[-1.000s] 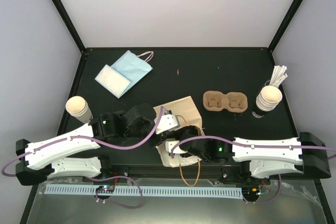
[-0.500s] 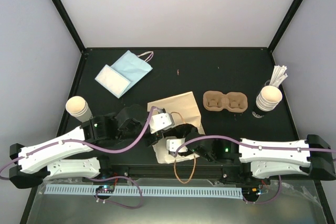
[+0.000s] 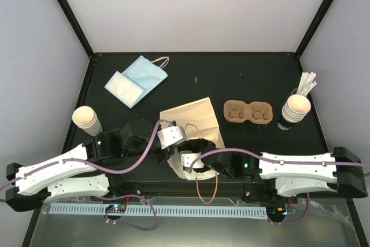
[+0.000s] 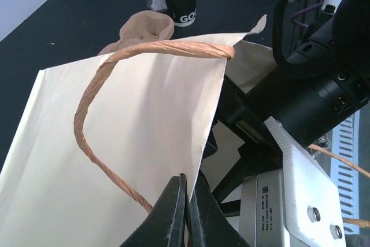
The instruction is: Pack the takeout coffee
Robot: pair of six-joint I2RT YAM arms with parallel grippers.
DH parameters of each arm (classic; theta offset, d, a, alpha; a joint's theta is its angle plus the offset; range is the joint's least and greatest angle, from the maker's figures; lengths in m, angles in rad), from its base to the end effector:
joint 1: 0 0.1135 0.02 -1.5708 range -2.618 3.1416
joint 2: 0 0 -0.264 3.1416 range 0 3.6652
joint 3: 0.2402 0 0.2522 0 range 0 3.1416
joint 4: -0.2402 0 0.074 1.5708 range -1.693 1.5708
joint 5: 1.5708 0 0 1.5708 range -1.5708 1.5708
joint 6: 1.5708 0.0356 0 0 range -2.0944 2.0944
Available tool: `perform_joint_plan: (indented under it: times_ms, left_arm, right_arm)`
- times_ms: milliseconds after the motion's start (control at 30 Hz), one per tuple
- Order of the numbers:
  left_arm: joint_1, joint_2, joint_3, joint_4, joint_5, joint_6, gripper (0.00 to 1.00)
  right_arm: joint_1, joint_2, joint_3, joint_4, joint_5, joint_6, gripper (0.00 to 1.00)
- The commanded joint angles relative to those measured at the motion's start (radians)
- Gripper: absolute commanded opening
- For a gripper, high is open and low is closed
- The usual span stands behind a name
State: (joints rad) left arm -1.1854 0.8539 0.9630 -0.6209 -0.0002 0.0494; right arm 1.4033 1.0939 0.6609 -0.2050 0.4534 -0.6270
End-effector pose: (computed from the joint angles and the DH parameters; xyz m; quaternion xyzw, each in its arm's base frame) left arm 0.0673 -0.1659 0.3452 0.4996 0.7038 -0.2716 0.4258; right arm 0.0540 0.2257 0.2366 -0.6861 0.5450 -0.0200 0.4816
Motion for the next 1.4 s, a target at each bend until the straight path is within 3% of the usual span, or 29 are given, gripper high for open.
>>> perform_joint_plan:
  times_ms: [0, 133, 400, 667, 733, 833, 967, 1100, 1233, 1367]
  left_arm:
    - [-0.005, -0.043, 0.022, 0.141, -0.01, -0.011, 0.02]
    - [-0.005, -0.049, 0.021, 0.138, -0.037, -0.022, 0.02]
    - [-0.005, 0.018, 0.03, 0.124, 0.02, -0.031, 0.02]
    - [-0.004, 0.04, 0.031, 0.134, 0.021, -0.043, 0.09]
    - [-0.004, 0.038, 0.04, 0.126, 0.022, -0.042, 0.15]
    - [-0.005, 0.032, 0.065, 0.107, 0.022, -0.049, 0.4]
    - [-0.005, 0.017, 0.108, 0.078, 0.007, -0.074, 0.63]
    - [0.022, -0.01, 0.155, 0.042, -0.07, -0.157, 0.76]
    - [0.177, -0.048, 0.175, 0.008, -0.046, -0.266, 0.87]
    - [0.461, -0.011, 0.173, -0.09, 0.05, -0.369, 0.89]
  right_arm:
    - [0.01, -0.003, -0.003, -0.001, -0.001, 0.004, 0.4]
    - [0.04, -0.04, -0.019, 0.015, 0.012, -0.033, 0.39]
    - [0.052, -0.022, 0.121, -0.382, -0.114, 0.166, 0.38]
    - [0.062, -0.065, 0.058, -0.339, -0.076, 0.193, 0.37]
    - [0.062, -0.054, 0.046, -0.317, -0.069, 0.198, 0.36]
    - [0.062, -0.042, 0.03, -0.273, -0.057, 0.203, 0.35]
    - [0.062, -0.036, 0.027, -0.237, -0.044, 0.193, 0.35]
    - [0.062, -0.026, 0.026, -0.212, -0.022, 0.173, 0.35]
    - [0.062, -0.025, 0.022, -0.188, -0.021, 0.16, 0.35]
    - [0.062, -0.02, 0.023, -0.175, -0.02, 0.153, 0.35]
